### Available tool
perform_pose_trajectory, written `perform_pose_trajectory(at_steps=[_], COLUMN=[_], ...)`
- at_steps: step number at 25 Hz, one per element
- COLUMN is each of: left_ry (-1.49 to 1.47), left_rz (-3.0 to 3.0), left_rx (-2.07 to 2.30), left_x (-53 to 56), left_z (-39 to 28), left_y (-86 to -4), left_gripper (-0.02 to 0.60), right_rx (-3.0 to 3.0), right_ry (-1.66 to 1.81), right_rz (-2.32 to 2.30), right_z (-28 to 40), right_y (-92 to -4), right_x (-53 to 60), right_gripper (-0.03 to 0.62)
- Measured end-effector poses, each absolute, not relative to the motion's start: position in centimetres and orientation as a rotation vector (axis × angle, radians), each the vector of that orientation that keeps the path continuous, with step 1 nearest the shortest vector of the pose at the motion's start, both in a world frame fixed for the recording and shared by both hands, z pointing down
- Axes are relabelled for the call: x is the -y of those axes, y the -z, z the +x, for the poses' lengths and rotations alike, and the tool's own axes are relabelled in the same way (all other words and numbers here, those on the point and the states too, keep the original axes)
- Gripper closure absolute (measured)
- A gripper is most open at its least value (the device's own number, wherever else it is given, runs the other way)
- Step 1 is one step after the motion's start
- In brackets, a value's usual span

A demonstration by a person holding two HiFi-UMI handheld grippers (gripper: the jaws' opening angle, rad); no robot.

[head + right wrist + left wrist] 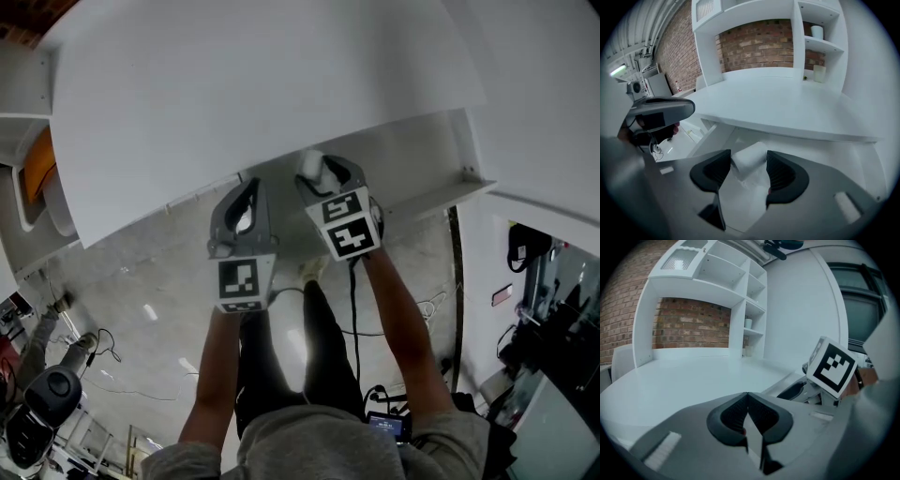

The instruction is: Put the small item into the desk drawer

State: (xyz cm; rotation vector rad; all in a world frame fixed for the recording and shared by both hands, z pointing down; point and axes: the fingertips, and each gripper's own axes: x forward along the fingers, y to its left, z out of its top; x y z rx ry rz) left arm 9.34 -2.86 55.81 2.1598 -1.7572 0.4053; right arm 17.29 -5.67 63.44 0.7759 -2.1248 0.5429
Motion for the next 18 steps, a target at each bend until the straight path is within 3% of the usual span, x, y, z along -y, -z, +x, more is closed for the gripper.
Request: perform_pose_trajectory(at_steps=[18], left_ry=[-0.395], left_rz=[2.069], left_rx=[1.838], left_x=[1.8], left_z=[6.5], left_y=[-56.4], left_gripper=[0.569], right_rx=[1.997], right_ry=[-0.492], right_rz=[0.601], right_z=[14.8], right_y=[-69.5], right_x=[4.7], right_gripper=[0.339])
